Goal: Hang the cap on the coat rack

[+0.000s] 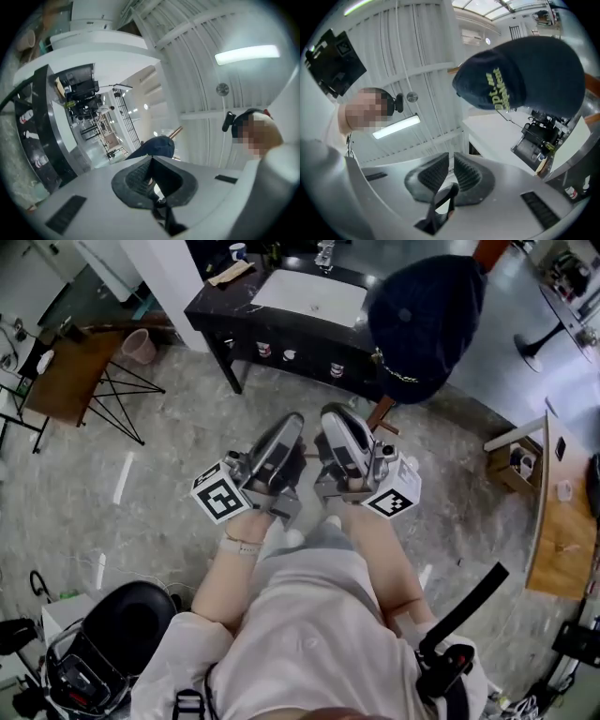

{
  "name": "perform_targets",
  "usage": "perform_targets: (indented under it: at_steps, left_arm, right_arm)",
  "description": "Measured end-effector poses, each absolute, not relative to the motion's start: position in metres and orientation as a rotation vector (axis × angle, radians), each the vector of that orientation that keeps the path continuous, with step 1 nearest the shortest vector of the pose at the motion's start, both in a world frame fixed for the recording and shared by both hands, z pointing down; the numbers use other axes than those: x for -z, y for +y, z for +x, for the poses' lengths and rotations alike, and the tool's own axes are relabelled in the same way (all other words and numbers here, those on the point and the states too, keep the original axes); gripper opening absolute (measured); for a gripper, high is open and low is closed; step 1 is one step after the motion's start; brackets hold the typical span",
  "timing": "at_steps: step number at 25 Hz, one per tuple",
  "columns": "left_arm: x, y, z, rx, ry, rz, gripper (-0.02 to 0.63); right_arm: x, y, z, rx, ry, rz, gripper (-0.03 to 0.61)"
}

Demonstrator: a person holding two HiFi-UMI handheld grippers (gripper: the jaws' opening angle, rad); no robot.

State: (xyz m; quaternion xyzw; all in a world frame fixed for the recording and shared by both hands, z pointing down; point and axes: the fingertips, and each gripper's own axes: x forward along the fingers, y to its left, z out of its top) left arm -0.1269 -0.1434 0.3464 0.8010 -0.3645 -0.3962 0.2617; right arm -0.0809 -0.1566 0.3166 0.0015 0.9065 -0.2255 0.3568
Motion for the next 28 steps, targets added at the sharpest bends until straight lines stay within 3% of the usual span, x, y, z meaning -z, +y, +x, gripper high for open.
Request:
perform_targets:
  at_steps: [10,28]
  left_arm:
    - [-0.339,-0.048,-0.253,1.220,-1.438,2.049,0.008]
    - [-0.341,0.051,-0.314,1.251,-1.889,1.862,0.008]
  right_arm:
    - [-0.320,-0.086,-0.212,0.712,2.435,0.361,0.051]
    - [-0.314,0.004,-0.285,0.825,2.453,0.749,0.051]
